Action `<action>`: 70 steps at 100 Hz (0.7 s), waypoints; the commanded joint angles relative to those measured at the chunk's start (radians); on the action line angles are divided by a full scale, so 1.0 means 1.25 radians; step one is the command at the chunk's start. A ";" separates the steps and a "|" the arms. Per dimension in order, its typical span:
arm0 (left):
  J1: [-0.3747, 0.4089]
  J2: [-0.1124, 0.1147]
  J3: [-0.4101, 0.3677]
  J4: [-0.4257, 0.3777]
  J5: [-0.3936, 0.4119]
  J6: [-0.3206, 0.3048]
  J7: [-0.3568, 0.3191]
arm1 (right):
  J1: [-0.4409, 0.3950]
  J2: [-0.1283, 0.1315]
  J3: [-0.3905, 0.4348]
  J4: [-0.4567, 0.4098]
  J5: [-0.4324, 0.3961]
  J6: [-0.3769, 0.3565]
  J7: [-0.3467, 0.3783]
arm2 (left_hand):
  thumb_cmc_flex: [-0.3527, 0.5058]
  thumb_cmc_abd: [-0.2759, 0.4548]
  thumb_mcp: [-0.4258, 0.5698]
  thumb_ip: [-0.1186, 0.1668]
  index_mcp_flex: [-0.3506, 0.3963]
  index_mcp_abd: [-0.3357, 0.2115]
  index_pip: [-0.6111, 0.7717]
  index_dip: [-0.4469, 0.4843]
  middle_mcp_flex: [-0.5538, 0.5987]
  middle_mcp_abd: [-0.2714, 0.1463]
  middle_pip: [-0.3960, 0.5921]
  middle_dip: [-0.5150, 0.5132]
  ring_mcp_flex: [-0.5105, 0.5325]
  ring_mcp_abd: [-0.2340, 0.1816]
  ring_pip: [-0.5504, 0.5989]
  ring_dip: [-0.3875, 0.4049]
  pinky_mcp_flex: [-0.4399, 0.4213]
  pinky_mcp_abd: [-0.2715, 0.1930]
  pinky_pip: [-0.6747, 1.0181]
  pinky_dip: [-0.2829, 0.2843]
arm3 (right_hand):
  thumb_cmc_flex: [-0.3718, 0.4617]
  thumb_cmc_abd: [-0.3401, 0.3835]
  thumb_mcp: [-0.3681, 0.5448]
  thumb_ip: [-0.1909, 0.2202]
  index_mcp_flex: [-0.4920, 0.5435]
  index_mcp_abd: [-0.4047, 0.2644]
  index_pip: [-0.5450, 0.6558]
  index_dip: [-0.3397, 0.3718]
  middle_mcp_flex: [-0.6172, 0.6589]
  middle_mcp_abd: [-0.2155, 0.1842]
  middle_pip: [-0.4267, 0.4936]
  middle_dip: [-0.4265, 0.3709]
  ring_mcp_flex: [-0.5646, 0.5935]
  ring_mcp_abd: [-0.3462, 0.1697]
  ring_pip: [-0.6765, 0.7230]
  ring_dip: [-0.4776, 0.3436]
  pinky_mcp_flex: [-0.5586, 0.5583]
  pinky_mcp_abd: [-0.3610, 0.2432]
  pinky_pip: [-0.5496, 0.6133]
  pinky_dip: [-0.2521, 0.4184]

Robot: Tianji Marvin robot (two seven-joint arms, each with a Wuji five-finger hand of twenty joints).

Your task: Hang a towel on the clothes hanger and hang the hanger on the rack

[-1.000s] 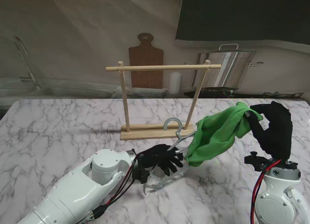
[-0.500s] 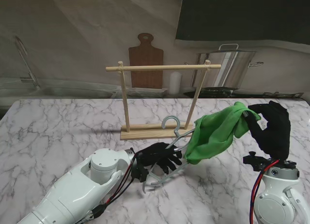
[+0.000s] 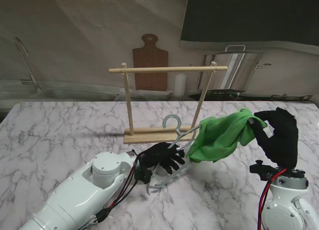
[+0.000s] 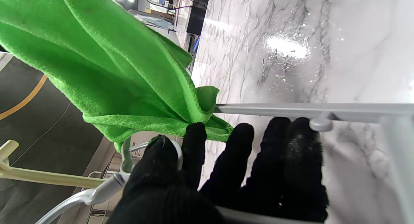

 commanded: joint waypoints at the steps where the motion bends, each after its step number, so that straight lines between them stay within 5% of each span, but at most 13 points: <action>1: -0.004 -0.006 -0.001 0.000 -0.005 0.001 -0.007 | -0.011 0.001 -0.007 -0.002 -0.003 0.014 0.004 | 0.060 0.070 0.020 0.001 0.005 -0.037 0.005 0.007 0.035 -0.007 0.012 0.004 0.028 0.022 0.012 -0.005 0.014 0.002 -0.236 -0.007 | 0.059 0.041 0.030 0.004 0.007 -0.021 0.044 0.000 -0.011 0.012 0.022 0.001 -0.007 -0.009 0.013 0.011 -0.012 -0.010 -0.007 0.011; 49: -0.003 -0.012 -0.008 -0.001 -0.010 0.011 0.015 | -0.040 0.011 -0.035 -0.038 -0.006 0.027 0.050 | 0.062 0.069 0.020 0.001 0.007 -0.033 0.005 0.007 0.037 -0.007 0.012 0.005 0.030 0.022 0.012 -0.005 0.015 0.002 -0.237 -0.007 | 0.061 0.035 0.037 0.004 0.015 -0.011 0.037 0.002 -0.005 0.022 0.019 0.001 -0.002 0.001 0.018 0.012 -0.005 -0.008 0.003 0.013; 70: 0.000 -0.001 0.005 -0.012 -0.012 0.004 -0.027 | -0.002 0.013 -0.051 -0.015 0.002 0.046 0.058 | 0.063 0.068 0.020 0.001 0.009 -0.033 0.004 0.005 0.041 -0.008 0.013 0.005 0.033 0.022 0.012 -0.005 0.017 0.002 -0.236 -0.007 | 0.059 0.036 0.038 0.003 0.015 -0.015 0.034 0.005 -0.007 0.018 0.018 0.003 -0.003 -0.003 0.016 0.011 -0.005 -0.010 0.005 0.012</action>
